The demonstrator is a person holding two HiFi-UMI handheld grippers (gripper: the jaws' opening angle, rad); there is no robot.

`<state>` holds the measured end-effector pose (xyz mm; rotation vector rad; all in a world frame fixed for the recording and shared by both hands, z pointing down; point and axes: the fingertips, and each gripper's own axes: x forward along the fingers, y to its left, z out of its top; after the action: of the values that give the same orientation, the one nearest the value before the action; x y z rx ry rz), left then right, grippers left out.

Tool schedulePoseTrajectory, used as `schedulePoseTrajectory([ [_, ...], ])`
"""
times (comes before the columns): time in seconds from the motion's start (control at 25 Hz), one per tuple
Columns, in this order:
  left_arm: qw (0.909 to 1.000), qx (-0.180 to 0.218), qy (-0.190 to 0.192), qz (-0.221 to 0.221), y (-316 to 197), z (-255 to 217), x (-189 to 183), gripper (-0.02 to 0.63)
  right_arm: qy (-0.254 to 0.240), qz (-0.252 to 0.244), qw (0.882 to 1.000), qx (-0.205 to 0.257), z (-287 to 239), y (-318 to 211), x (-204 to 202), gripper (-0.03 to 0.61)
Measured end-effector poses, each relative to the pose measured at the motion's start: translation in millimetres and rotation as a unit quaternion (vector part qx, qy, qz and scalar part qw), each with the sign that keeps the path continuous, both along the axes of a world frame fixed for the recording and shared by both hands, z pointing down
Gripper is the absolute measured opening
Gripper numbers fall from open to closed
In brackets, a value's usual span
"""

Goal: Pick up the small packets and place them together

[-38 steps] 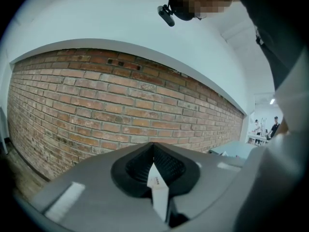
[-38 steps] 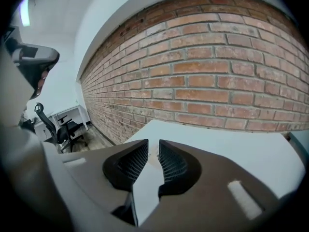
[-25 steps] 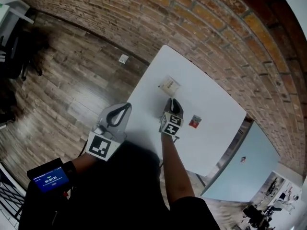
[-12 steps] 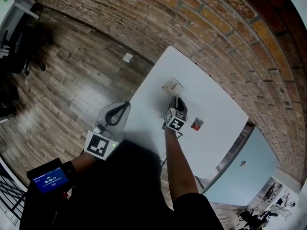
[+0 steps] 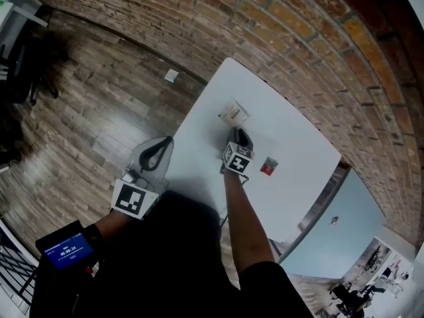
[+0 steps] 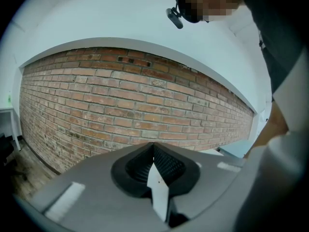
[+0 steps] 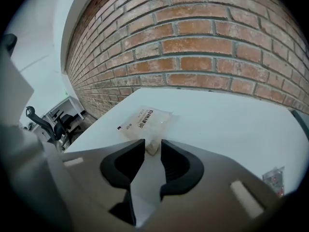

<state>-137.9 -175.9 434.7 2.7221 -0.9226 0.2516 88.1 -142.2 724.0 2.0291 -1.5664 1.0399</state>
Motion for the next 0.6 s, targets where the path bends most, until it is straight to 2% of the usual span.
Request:
schedulePoseTrajectory([
  [0.2,1.0000,-0.002,0.001,-0.003,2,0,-2,0.000,-0.002,-0.013,1.000,0.005,2,-3,-1,0.101],
  [0.6,0.9999,-0.001,-0.006,-0.014,9,1,-9,0.000,0.008,-0.025,1.000,0.009,-3,1,10,0.017],
])
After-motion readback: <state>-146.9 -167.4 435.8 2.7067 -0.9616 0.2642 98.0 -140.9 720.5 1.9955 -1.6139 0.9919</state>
